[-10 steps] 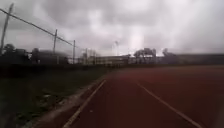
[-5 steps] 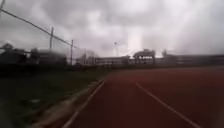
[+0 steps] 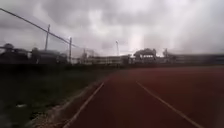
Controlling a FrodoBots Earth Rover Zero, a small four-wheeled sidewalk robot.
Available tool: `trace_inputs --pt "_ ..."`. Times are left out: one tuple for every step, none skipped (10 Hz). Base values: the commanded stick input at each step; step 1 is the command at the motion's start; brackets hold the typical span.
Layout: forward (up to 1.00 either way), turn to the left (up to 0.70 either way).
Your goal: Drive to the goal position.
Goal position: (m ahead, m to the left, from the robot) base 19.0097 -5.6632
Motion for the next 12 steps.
trace_inputs --pt "0.7 0.0" --pt "0.7 0.0" --pt "0.7 0.0" --pt "0.7 0.0" --pt "0.7 0.0" --pt "0.7 0.0" --pt "0.7 0.0" --pt "0.7 0.0" --pt "0.7 0.0" --pt "0.7 0.0" --pt "0.7 0.0" --pt "0.7 0.0"
